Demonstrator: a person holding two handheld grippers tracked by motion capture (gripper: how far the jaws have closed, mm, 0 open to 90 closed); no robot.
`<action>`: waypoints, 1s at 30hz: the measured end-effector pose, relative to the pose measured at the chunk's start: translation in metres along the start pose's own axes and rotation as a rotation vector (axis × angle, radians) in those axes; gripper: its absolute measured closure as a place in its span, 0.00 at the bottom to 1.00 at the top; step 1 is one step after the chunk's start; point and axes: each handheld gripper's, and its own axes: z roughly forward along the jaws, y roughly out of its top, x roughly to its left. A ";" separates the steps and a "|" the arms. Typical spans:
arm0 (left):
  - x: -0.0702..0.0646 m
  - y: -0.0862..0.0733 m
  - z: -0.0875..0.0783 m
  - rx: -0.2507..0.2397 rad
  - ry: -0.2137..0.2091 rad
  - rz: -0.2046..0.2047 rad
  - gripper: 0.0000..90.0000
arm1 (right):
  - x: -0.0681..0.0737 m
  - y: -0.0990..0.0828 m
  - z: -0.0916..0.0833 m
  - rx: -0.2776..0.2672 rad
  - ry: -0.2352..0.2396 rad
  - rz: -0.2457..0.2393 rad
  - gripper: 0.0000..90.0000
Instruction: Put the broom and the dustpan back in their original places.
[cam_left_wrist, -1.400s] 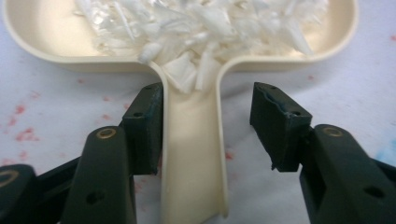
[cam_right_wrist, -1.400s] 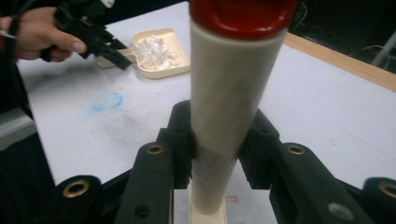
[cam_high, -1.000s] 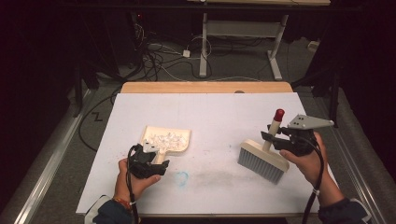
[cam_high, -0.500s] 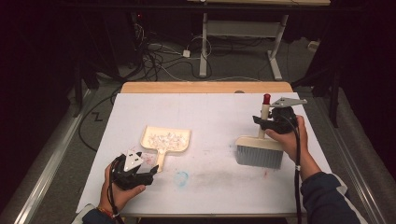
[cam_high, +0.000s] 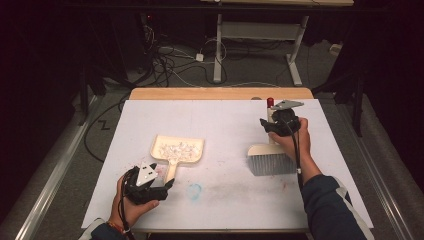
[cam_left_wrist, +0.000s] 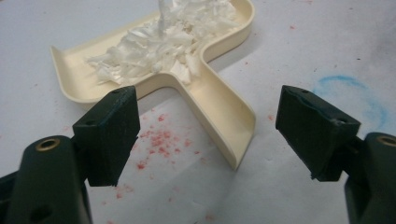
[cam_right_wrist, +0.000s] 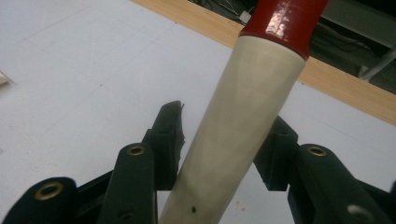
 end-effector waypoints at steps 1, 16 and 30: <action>0.000 0.000 0.000 0.000 0.002 -0.002 0.23 | 0.000 0.000 0.001 0.002 -0.009 0.003 0.64; -0.003 0.001 0.000 -0.003 -0.010 0.009 0.23 | 0.000 0.004 -0.009 -0.093 -0.065 0.012 0.54; -0.006 0.001 0.000 0.008 -0.015 0.045 0.24 | 0.012 0.001 -0.031 -0.201 -0.025 0.024 0.40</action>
